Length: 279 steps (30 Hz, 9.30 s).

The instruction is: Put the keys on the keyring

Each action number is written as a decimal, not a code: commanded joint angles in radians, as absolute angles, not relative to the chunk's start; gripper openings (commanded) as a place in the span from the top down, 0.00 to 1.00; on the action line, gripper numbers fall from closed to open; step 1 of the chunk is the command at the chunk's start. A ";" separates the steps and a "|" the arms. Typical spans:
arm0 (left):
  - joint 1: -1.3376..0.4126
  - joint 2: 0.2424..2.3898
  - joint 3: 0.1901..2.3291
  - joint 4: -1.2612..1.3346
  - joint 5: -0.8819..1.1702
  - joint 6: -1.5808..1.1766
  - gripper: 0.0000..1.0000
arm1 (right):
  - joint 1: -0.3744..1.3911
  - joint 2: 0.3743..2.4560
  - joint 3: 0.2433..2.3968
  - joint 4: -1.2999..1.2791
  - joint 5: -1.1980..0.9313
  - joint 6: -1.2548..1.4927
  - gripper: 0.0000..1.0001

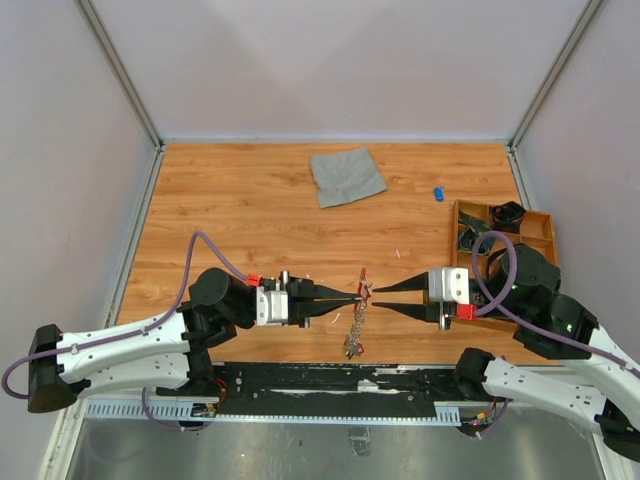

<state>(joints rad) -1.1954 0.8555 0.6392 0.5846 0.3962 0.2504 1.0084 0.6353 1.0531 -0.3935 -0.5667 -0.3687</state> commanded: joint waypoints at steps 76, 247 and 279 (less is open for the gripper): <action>-1.201 0.994 0.833 0.296 0.204 0.309 0.75 | 1.003 0.800 1.262 -0.696 -0.329 -0.479 1.00; -1.200 0.815 0.741 0.413 0.459 0.540 0.86 | 1.170 0.700 1.109 -0.315 -0.443 -0.526 1.00; -1.200 0.829 0.743 0.385 0.431 0.552 0.86 | 1.170 0.690 1.106 -0.307 -0.480 -0.522 0.99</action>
<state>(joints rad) -1.1954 0.8188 0.7147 0.4034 0.4580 0.5430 1.1591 0.7048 1.0779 -0.3653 -0.4442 -0.5266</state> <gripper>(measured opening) 0.146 0.010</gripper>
